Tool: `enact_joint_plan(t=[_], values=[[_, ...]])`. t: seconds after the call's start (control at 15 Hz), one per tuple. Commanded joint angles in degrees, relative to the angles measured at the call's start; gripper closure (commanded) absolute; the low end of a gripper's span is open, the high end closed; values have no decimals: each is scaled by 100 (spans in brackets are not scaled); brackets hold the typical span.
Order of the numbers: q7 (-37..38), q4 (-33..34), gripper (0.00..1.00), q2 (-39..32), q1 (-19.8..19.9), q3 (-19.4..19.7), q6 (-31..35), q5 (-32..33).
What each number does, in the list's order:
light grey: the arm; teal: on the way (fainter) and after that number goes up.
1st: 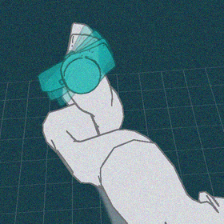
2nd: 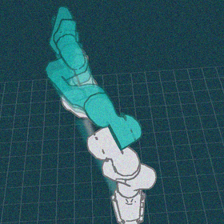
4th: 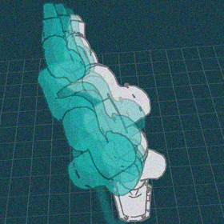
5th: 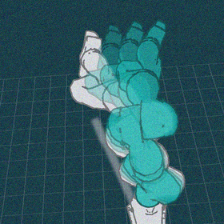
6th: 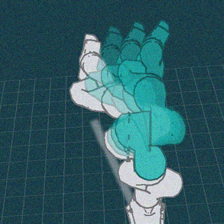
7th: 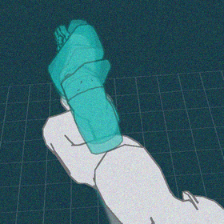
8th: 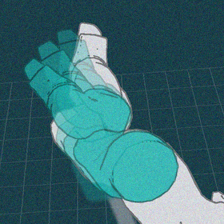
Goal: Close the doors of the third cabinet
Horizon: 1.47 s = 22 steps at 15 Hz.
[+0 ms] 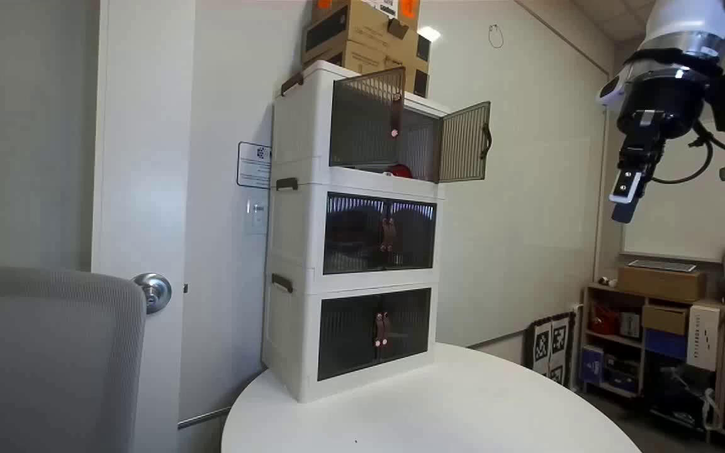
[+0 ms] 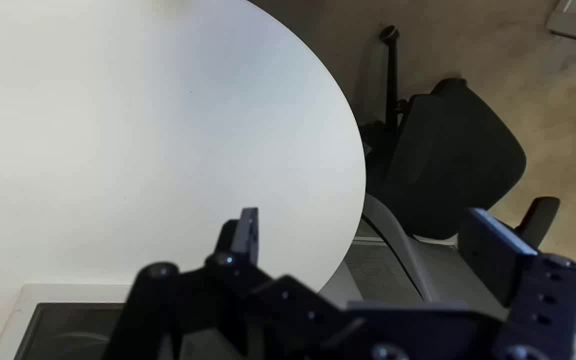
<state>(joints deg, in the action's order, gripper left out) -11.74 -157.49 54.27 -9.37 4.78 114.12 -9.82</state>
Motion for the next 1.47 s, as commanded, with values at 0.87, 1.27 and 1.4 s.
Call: enact_joint_plan(t=[0.87,1.27,1.4], values=[[2334,547,0,-886,477,-2847,2981,914],[4325,1328,0,-1235,2257,-4648,3323,2411],[4610,1713,0,-1329,2914,-5025,3202,2752]])
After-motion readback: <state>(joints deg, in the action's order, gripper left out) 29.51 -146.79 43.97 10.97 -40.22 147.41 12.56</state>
